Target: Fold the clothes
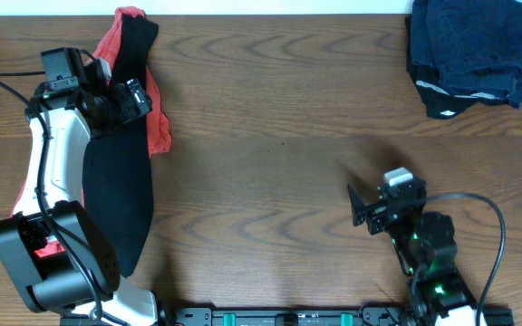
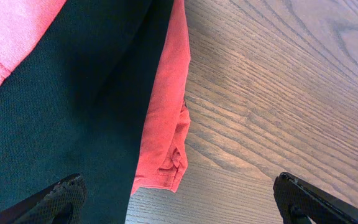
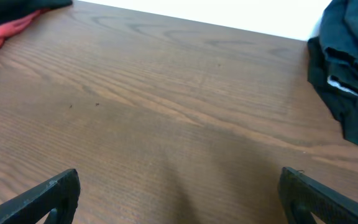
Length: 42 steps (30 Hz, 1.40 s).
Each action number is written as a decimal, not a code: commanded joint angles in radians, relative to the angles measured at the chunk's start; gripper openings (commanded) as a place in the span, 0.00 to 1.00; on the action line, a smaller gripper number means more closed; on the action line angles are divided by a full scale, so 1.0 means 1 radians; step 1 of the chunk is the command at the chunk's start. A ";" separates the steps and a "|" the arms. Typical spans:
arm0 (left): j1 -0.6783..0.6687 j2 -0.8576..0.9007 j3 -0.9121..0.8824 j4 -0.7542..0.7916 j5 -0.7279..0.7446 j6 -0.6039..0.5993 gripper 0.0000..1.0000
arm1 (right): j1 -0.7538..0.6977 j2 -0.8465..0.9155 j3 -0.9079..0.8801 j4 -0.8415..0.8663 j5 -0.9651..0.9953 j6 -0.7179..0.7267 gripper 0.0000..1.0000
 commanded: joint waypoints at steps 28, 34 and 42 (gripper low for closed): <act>-0.001 0.008 -0.008 -0.003 -0.008 0.010 0.98 | -0.073 -0.427 -0.068 -0.301 0.014 0.036 0.99; -0.001 0.008 -0.008 -0.003 -0.008 0.010 0.98 | -0.079 -0.538 -0.068 -0.300 0.015 0.036 0.99; -0.001 0.008 -0.008 -0.003 -0.008 0.010 0.98 | -0.110 -0.618 -0.068 -0.300 0.015 0.036 0.99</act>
